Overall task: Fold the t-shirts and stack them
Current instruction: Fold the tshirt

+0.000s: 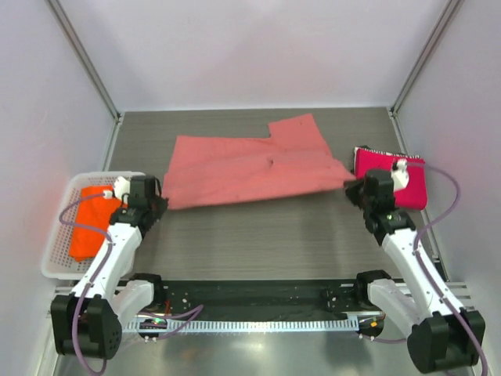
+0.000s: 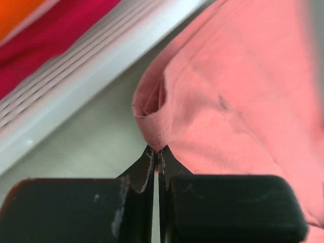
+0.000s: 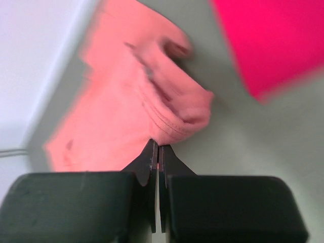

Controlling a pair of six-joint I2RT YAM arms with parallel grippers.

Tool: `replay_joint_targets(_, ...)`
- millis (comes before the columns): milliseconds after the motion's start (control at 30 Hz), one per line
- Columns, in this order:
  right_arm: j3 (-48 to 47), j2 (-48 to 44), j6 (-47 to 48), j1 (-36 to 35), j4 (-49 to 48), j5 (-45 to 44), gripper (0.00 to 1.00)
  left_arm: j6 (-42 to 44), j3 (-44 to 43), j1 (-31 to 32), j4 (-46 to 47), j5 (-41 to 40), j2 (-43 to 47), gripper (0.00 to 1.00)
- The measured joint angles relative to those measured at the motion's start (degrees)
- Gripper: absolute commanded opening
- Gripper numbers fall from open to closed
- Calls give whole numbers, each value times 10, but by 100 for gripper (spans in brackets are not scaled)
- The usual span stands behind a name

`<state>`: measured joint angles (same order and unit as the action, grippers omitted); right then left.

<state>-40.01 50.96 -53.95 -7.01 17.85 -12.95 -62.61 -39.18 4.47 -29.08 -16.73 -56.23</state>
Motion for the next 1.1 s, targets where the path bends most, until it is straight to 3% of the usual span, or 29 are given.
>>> replay_joint_targets(167, 176, -102, -23, 0, 67, 0, 1, -3, 120, 0, -19, 19, 17, 0)
replay_joint_targets(267, 224, -166, -29, 0, 100, -2, 2, -1, 138, 1, -19, 24, 40, 0)
replay_joint_targets(367, 240, -200, -32, 0, 114, -3, 10, -1, 148, 0, -16, 26, 59, 2)
replay_joint_targets(467, 243, -215, -35, 0, 123, -3, 32, 3, 152, 0, -15, 29, 70, 24)
replay_joint_targets(500, 243, -219, -32, 0, 127, -5, 39, 5, 152, 0, -15, 30, 75, 39)
replay_joint_targets(567, 243, -227, -28, 0, 136, -9, 52, 14, 150, 1, -16, 34, 91, 56)
replay_joint_targets(700, 227, -234, -7, 0, 152, -14, 55, 25, 134, 2, -45, 42, 140, 75)
replay_joint_targets(800, 169, -204, 31, 0, 155, -20, 56, 37, 103, 3, -82, 45, 172, 89)
replay_joint_targets(933, 47, -89, 106, 0, 127, -14, 56, 67, 26, 3, -107, 47, 170, 92)
replay_joint_targets(1100, -121, 129, 189, 0, 69, 16, 55, 123, -83, 3, -86, 76, 79, 93)
